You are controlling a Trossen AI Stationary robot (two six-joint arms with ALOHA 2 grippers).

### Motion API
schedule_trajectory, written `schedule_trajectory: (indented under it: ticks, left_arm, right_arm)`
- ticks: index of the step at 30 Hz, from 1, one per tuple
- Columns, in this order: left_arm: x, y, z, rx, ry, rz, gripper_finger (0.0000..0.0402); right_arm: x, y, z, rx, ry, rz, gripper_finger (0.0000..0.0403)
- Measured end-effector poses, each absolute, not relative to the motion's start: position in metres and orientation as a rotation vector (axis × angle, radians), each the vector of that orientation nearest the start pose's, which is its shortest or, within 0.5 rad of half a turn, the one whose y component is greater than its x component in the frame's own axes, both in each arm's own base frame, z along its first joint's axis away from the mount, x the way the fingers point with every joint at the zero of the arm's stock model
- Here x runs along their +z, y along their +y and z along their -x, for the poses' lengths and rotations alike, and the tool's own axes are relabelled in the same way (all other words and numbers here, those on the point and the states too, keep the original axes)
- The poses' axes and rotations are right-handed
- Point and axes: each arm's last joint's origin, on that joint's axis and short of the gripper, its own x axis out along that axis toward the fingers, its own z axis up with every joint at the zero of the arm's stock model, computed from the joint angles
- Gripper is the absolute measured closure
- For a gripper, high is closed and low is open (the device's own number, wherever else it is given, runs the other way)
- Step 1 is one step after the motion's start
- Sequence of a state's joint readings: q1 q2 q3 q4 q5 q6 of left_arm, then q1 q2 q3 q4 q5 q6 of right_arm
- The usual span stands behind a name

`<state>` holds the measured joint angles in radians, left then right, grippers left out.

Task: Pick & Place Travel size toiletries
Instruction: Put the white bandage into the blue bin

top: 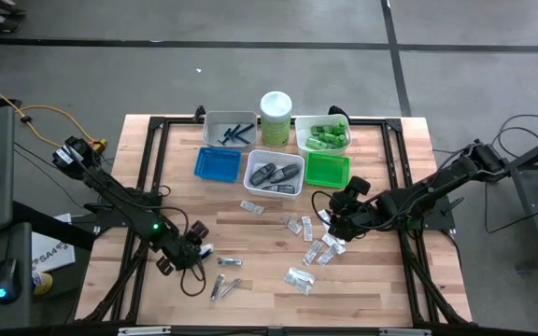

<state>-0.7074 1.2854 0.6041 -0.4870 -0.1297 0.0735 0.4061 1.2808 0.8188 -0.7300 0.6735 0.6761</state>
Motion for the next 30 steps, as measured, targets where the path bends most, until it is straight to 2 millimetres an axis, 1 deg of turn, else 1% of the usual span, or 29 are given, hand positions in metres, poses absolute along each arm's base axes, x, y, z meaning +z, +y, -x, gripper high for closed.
schedule_trajectory:
  ticks: [8,14,20,30]
  left_arm:
    - [0.158,-0.131,-0.159,-0.542,1.115,-0.578,0.0226]
    - [0.158,-0.131,-0.159,-0.597,1.105,-0.637,0.0226]
    - [0.158,-0.131,-0.159,-0.602,1.108,-0.645,0.0227]
    - [0.142,-0.135,-0.164,-0.603,1.175,-0.667,0.0227]
  right_arm:
    - [0.217,0.072,-0.213,-0.557,0.871,-0.010,0.0141]
    - [0.217,0.072,-0.213,-0.557,0.870,-0.011,0.0141]
    - [0.217,0.072,-0.213,-0.564,0.866,-0.025,0.0141]
    - [0.217,0.072,-0.213,-0.567,0.863,-0.032,0.0141]
